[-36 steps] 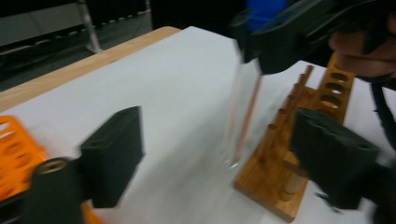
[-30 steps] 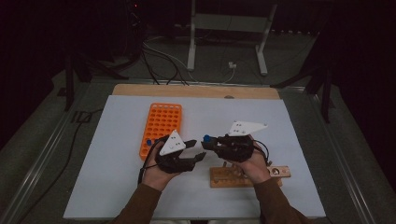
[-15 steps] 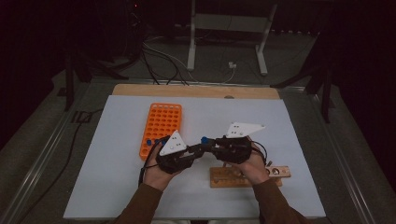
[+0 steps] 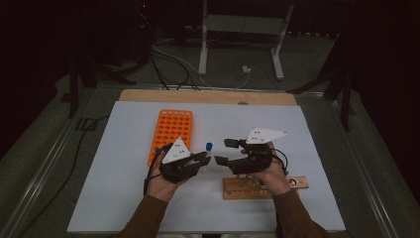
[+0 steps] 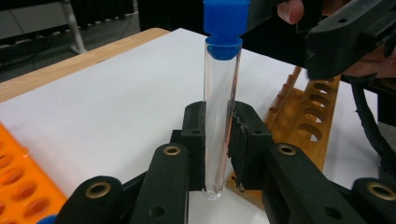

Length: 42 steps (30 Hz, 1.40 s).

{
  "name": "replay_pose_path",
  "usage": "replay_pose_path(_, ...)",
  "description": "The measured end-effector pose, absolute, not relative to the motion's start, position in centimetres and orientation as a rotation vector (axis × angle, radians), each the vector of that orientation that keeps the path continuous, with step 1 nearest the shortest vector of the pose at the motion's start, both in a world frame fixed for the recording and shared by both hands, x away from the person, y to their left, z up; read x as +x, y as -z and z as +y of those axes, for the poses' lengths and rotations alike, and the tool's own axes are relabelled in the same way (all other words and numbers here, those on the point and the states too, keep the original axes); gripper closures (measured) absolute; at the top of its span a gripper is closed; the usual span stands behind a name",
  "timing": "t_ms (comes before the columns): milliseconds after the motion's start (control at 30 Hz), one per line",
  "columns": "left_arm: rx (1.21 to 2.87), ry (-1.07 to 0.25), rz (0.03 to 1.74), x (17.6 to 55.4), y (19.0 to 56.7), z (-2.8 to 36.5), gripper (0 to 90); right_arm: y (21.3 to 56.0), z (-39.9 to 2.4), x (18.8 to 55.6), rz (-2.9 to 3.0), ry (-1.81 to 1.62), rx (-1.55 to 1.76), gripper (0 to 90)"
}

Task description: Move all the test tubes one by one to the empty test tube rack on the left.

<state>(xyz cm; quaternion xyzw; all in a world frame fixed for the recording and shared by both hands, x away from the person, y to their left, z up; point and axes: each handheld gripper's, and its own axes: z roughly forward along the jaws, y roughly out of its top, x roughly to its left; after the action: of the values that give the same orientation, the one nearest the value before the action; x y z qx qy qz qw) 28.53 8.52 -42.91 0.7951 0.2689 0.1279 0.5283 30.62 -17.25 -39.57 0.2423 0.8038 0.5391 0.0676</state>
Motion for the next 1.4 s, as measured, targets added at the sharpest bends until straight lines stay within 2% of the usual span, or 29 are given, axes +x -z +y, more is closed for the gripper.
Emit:
replay_pose_path(67,1.895,-0.313,0.657,28.6,42.9,8.9,77.8,39.7,-17.6,30.8,2.409,-1.609,0.757,20.0)
replay_pose_path(367,1.867,-0.347,0.712,28.5,42.9,11.4,77.7,40.7,-19.4,31.1,2.346,-1.521,0.878,2.8)
replay_pose_path(867,1.796,-0.433,0.802,27.8,42.4,17.0,77.7,41.6,-22.7,30.4,2.267,-1.512,0.95,1.1)
replay_pose_path(1400,1.77,-0.488,0.875,27.1,42.9,20.7,77.6,41.5,-24.2,30.2,2.222,-1.504,0.976,1.1)
